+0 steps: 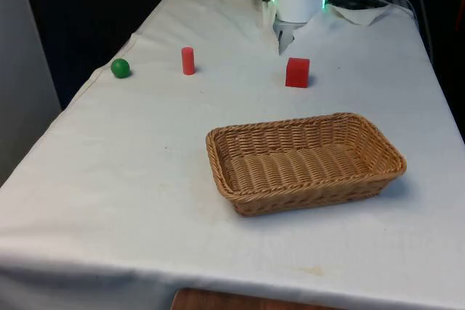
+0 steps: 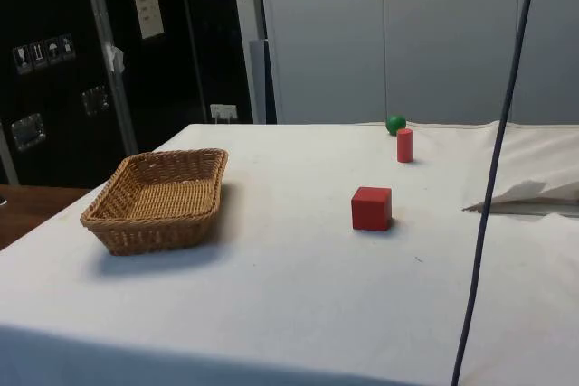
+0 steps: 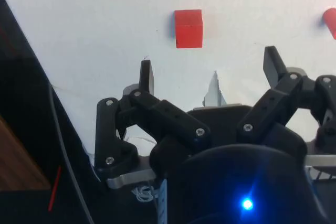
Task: Pick up the object to the left of the cylinder and place it into the basket.
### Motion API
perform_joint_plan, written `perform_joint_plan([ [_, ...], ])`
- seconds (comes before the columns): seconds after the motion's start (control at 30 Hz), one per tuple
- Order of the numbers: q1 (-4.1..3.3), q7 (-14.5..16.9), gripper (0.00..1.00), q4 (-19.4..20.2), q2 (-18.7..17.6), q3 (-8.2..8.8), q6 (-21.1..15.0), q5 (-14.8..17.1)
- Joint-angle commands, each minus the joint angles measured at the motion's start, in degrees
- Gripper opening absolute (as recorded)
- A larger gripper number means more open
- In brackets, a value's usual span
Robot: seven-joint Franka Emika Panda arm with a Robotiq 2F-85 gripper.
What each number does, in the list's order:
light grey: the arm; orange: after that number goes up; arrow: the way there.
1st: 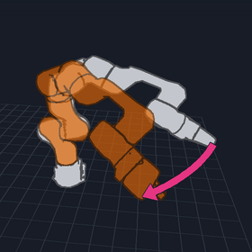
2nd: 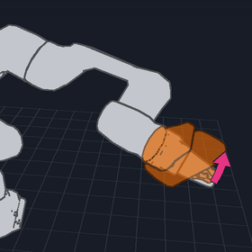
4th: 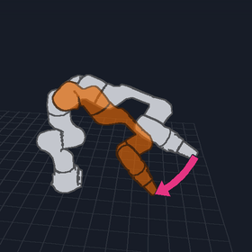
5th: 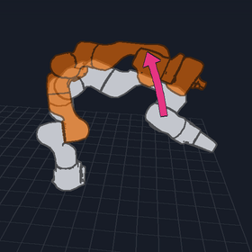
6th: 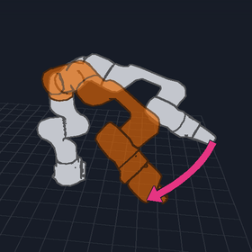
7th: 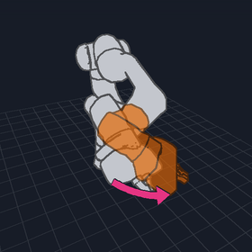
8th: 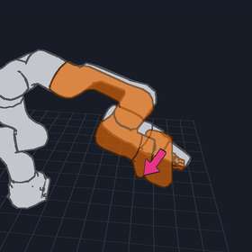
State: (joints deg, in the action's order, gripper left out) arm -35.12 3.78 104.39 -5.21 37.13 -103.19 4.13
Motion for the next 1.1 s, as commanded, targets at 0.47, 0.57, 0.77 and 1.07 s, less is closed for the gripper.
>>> perform_joint_plan([
  [0.47,-0.34,-5.21,1.0,7.51,2.98,-3.21,-5.33,-4.76],
  [0.57,-0.34,-6.25,1.0,9.17,3.61,-3.84,-6.47,-5.73],
  [0.77,-0.23,-8.19,1.0,12.49,4.87,-5.04,-8.59,-7.62],
  [1.07,0.0,-10.37,1.0,17.48,6.47,-6.47,-11.06,-9.51],
])
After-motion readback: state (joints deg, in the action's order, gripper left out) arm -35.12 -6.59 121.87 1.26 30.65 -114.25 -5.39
